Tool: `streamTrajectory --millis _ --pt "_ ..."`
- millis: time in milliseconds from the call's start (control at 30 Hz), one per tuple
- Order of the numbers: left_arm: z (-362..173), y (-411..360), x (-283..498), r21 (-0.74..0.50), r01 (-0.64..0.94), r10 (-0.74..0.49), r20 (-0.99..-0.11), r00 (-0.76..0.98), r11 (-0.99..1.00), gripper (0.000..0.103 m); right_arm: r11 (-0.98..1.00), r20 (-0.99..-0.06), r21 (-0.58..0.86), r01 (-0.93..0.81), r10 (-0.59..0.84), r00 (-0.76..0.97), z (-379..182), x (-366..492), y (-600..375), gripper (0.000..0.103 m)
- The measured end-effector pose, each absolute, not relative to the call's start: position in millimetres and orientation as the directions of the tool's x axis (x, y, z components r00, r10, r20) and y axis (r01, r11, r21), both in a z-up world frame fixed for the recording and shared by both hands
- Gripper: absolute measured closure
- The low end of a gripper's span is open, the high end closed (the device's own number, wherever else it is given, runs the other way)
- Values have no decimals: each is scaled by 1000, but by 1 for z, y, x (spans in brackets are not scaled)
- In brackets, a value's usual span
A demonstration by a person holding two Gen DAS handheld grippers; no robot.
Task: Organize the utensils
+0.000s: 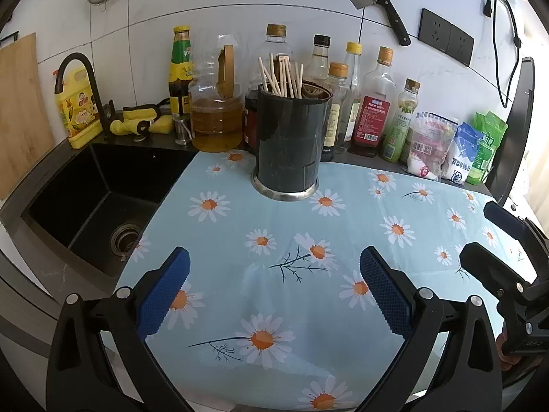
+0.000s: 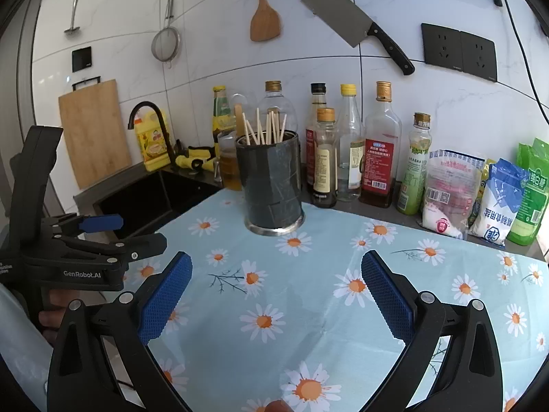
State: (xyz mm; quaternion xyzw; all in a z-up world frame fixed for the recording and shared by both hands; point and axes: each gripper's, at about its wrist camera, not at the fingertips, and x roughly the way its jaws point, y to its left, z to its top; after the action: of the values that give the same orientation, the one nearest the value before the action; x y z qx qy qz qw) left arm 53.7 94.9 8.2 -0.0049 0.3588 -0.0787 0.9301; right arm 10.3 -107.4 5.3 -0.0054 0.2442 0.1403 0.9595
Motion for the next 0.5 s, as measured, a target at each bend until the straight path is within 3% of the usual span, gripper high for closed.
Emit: streamTrajectory --millis 500 --pt "7 97 59 -76 152 -164 -669 725 985 6 960 -469 60 -275 270 841 5 14 -105 8"
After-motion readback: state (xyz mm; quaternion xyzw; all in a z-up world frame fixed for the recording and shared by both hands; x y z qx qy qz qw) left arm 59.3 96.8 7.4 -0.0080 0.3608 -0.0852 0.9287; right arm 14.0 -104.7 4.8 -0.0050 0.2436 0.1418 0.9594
